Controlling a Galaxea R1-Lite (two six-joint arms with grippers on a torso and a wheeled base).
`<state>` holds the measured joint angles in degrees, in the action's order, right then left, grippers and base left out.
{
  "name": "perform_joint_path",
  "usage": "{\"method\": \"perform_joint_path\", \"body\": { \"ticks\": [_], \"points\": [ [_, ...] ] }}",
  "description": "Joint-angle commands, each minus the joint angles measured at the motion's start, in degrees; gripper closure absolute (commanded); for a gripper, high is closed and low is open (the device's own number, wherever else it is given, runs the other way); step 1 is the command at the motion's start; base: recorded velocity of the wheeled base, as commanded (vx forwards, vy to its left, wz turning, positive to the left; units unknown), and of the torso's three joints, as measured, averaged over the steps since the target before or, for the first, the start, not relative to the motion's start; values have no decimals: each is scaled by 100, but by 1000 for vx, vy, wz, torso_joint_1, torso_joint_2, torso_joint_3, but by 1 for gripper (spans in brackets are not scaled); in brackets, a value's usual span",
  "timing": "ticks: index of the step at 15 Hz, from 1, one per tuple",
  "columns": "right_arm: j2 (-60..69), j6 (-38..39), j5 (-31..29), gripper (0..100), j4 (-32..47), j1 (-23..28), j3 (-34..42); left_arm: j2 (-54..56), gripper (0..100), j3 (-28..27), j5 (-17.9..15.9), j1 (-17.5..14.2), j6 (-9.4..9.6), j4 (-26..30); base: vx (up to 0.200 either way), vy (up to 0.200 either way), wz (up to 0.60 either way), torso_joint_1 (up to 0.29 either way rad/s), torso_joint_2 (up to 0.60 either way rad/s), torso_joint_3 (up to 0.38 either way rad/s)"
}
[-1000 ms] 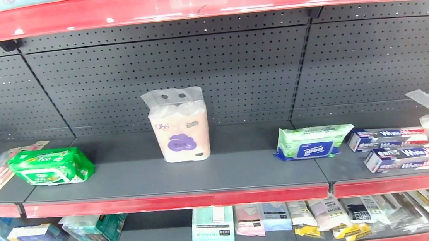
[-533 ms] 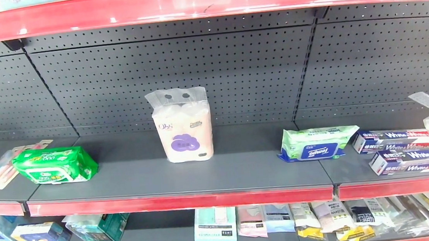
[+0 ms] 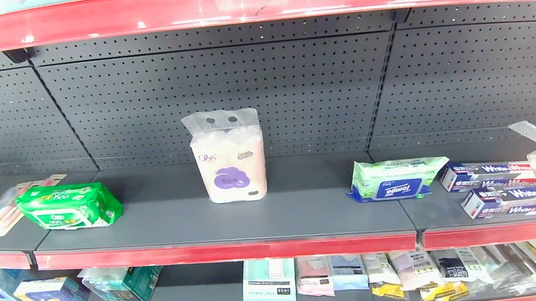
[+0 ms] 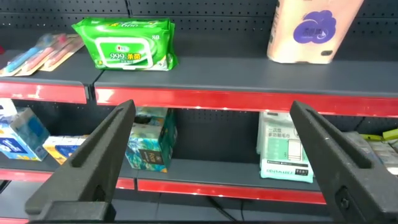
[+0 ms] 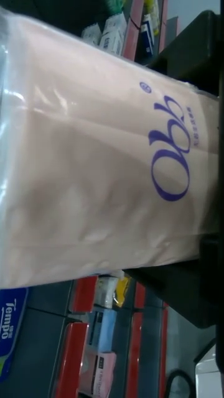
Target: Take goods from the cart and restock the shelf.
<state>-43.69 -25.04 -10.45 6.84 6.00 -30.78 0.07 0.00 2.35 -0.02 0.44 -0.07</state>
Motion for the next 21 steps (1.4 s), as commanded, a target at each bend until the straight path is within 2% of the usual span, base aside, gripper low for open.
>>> {"method": "perform_joint_path", "body": {
  "ticks": [1, 7, 10, 12, 13, 15, 16, 19, 21],
  "points": [
    [10, -10, -1, 100, 2, -2, 37, -7, 0, 0, 11, 2, 0, -1, 0, 0, 0, 0, 0, 0],
    [10, 17, 16, 100, -16, -11, -24, -7, 0, 0, -7, -6, 26, -1, 0, 0, 0, 0, 0, 0],
    [-43, 78, 359, 100, -16, -2, -156, -227, 0, 0, -7, 38, 35, 7, 0, 0, 0, 0, 0, 0],
    [-43, 148, 429, 100, -16, -2, -95, -561, 0, 0, -16, 451, 44, 7, 0, 0, 0, 0, 0, 0],
    [-43, 236, 456, 100, -7, 7, -95, -570, 0, 0, -16, 477, 44, 7, 0, 0, 0, 0, 0, 0],
    [-8, 491, 473, 100, -7, 15, -77, -561, 0, 0, -16, 477, 44, 7, 0, 0, 0, 0, 0, 0],
    [27, 711, 667, 100, -7, -2, 28, -543, 0, 0, -16, 477, 44, 7, 0, 0, 0, 0, 0, 0],
    [273, 755, 1089, 100, -16, -2, 371, -798, 0, 0, -7, 477, 35, 7, 0, 0, 0, 0, 0, 0],
    [212, 746, 1054, 100, -25, 33, 266, -1062, 0, 0, 2, 451, 70, 7, 0, 0, 0, 0, 0, 0]
  ]
}}
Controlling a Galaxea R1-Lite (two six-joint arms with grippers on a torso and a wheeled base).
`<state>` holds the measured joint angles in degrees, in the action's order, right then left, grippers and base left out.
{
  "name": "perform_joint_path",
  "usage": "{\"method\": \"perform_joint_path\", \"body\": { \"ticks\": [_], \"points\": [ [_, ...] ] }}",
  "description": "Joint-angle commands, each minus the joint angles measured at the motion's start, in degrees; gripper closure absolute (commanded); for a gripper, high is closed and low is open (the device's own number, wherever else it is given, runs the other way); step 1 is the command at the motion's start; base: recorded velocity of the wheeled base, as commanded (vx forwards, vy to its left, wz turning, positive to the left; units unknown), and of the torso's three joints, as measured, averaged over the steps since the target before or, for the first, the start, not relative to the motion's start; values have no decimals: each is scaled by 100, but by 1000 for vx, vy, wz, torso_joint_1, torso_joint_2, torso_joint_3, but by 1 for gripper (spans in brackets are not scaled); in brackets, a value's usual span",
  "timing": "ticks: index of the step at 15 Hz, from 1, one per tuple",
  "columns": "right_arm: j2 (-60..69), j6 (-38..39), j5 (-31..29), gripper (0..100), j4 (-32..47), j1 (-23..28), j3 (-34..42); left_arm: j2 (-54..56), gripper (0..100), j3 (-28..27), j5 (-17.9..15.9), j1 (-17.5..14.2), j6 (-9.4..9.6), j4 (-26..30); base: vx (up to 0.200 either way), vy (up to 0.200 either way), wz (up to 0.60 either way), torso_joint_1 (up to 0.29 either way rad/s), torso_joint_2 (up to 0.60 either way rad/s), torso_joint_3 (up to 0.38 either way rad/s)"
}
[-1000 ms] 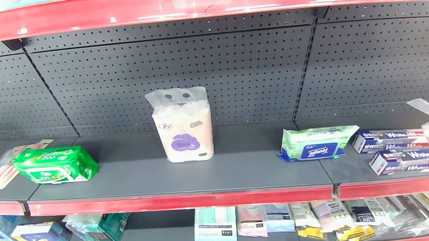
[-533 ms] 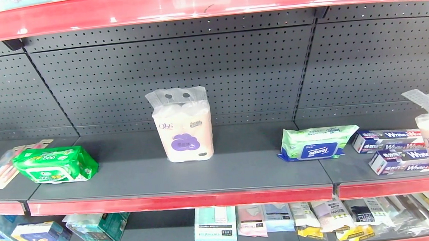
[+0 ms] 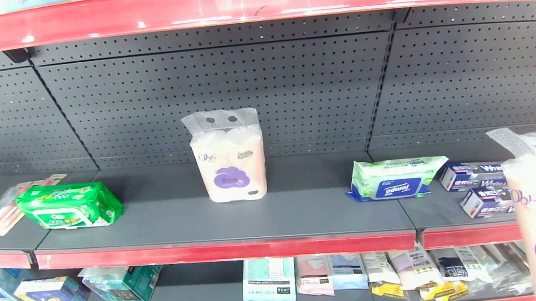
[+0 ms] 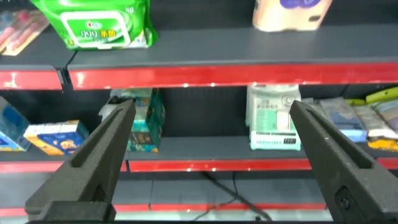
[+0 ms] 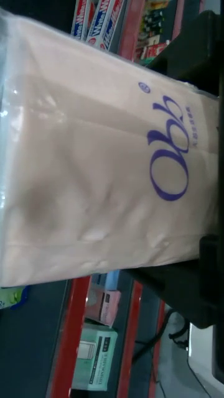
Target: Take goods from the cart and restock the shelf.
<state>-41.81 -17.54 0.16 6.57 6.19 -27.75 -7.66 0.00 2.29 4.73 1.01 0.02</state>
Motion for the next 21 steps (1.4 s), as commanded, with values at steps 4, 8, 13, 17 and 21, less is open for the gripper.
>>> {"method": "perform_joint_path", "body": {
  "ticks": [4, 8, 13, 17, 21],
  "points": [
    [-46, 32, -25, 100, -7, 40, -266, -1669, 0, -1257, -159, 28, -295, -90, 0, 0, 0, 0, 0, 0],
    [-231, -4, -130, 100, -51, 49, -425, -4561, 0, -2769, -1055, -42, -1138, -495, 0, 0, 0, 0, 0, 0],
    [-354, -21, -517, 100, -103, 49, -548, -8015, 0, -2760, -1583, -1308, 268, -4133, 0, 0, 0, 0, 0, 0],
    [-450, 111, -490, 100, -103, 22, -548, -8999, 0, -3419, -4290, -1545, 637, -4327, 0, 0, 0, 0, 0, 0],
    [-450, 155, -508, 100, -77, 40, -530, -9860, 0, -4315, -5441, -1554, 769, -4327, 0, 0, 0, 0, 0, 0]
  ]
}}
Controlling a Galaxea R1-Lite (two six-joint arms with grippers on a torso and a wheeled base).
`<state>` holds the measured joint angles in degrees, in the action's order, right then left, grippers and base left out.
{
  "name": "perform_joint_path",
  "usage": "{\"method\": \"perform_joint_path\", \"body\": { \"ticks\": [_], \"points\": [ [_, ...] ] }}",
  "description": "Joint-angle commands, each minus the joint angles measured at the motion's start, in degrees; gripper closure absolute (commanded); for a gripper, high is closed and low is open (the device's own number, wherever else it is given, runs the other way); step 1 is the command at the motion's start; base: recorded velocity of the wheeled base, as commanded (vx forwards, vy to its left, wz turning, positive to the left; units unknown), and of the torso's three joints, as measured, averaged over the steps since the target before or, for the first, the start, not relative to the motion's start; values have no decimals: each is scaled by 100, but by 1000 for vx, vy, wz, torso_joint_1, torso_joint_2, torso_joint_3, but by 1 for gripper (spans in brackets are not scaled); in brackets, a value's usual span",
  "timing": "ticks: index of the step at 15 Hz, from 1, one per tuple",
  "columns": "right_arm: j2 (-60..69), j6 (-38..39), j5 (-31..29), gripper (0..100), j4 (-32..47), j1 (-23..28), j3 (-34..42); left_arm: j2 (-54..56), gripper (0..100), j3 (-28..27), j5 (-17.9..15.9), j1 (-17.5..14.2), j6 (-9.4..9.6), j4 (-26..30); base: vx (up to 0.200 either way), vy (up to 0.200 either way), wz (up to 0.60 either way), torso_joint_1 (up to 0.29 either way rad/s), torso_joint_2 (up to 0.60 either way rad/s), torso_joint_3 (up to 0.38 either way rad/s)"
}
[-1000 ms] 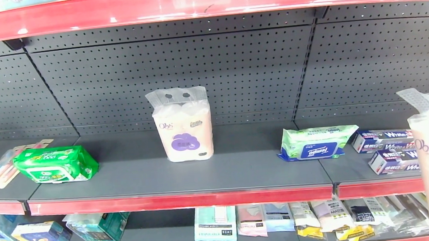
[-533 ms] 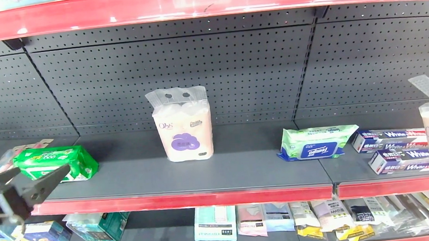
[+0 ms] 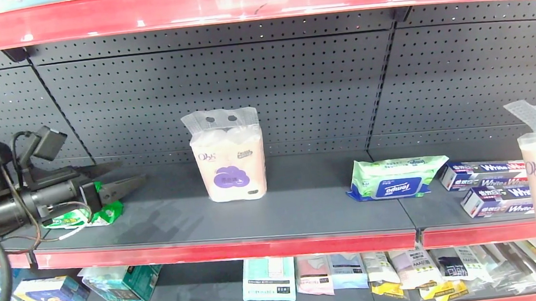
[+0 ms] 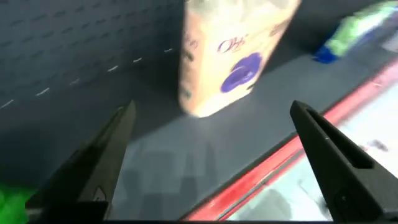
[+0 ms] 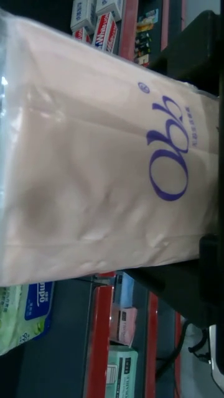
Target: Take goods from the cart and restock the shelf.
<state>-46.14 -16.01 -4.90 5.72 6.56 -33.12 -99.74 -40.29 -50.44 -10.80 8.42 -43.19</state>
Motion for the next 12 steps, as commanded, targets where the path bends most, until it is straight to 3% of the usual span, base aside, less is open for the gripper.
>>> {"method": "perform_joint_path", "body": {
  "ticks": [1, 3, 4, 5, 7, 12],
  "points": [
    [-26, 1, -2, 100, 17, 3, 7, -722, 0, -295, -396, 61, 37, 4, 0, 0, 0, 0, 0, 0],
    [-70, 1, -2, 100, 17, 3, -1, -871, 0, -374, -712, 87, 45, -14, 0, 0, 0, 0, 0, 0],
    [-114, 1, -2, 100, 0, 3, -1, -1241, 0, -700, -1064, 87, 116, -40, 0, 0, 0, 0, 0, 0],
    [-114, 1, -2, 100, 0, 3, -10, -1258, 0, -717, -1073, 87, 124, -40, 0, 0, 0, 0, 0, 0],
    [-106, -8, -20, 100, 35, 3, 7, -1882, 0, -1324, -1424, 122, 397, -40, 0, 0, 0, 0, 0, 0],
    [-150, -17, -37, 100, 26, 12, 7, -2532, 0, -2273, -1846, 386, 414, -31, 0, 0, 0, 0, 0, 0]
  ]
}}
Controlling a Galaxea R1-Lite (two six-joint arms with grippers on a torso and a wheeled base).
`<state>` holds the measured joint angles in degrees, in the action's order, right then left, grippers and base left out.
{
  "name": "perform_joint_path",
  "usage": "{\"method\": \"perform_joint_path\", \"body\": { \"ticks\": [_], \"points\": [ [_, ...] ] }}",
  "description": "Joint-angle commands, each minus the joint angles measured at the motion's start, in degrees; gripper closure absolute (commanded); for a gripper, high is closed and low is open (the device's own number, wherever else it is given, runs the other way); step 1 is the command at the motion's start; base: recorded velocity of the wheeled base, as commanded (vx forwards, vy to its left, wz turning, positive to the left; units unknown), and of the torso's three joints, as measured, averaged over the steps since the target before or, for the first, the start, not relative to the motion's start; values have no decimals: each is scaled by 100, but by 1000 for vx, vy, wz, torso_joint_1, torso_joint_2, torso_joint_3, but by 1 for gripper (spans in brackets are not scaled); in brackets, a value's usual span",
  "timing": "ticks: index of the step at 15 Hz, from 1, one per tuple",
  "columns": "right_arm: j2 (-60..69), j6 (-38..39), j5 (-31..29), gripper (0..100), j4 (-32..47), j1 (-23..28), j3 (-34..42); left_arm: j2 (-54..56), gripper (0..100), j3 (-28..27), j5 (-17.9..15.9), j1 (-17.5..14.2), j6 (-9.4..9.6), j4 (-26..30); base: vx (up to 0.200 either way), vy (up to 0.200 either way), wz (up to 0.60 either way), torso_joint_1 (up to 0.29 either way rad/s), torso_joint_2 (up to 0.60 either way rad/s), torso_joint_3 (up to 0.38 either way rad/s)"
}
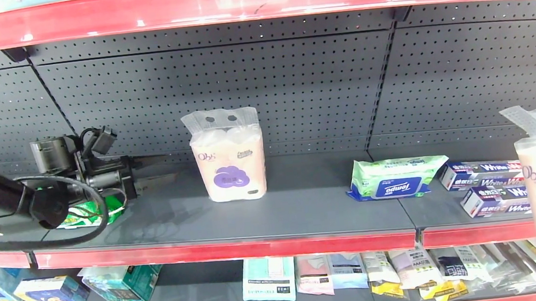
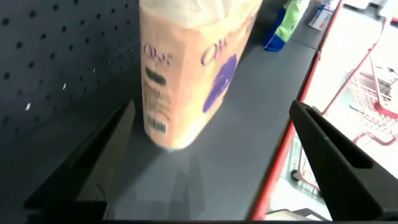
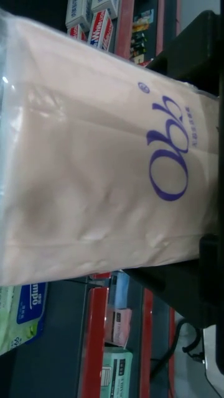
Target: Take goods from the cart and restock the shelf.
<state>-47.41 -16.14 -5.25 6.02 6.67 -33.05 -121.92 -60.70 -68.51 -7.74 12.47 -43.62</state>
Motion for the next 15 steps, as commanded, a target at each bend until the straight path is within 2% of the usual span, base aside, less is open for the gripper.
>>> {"method": "perform_joint_path", "body": {
  "ticks": [1, 4, 5, 10, 11, 13, 15],
  "points": [
    [-32, -12, -2, 100, -13, 1, -9, -420, 0, -329, -57, 150, 10, 2, 0, 0, 0, 0, 0, 0],
    [-23, -21, -2, 100, -13, 1, -9, -711, 0, -645, -66, 256, 10, 2, 0, 0, 0, 0, 0, 0],
    [-23, -30, -2, 100, -13, 1, -9, -869, 0, -918, -75, 335, 10, 11, 0, 0, 0, 0, 0, 0],
    [-32, -38, -11, 100, -13, 1, -26, -1132, 0, -1278, -75, 607, 1, 11, 0, 0, 0, 0, 0, 0],
    [-32, -38, -20, 100, -13, -8, -44, -1273, 0, -1524, -83, 651, -8, 29, 0, 0, 0, 0, 0, 0],
    [-32, -38, -20, 100, -5, 1, -61, -1431, 0, -1911, -83, 695, -61, 64, 0, 0, 0, 0, 0, 0],
    [-67, -47, -20, 100, -13, -8, -79, -1528, 0, -2078, -75, 774, -131, 125, 0, 0, 0, 0, 0, 0]
  ]
}}
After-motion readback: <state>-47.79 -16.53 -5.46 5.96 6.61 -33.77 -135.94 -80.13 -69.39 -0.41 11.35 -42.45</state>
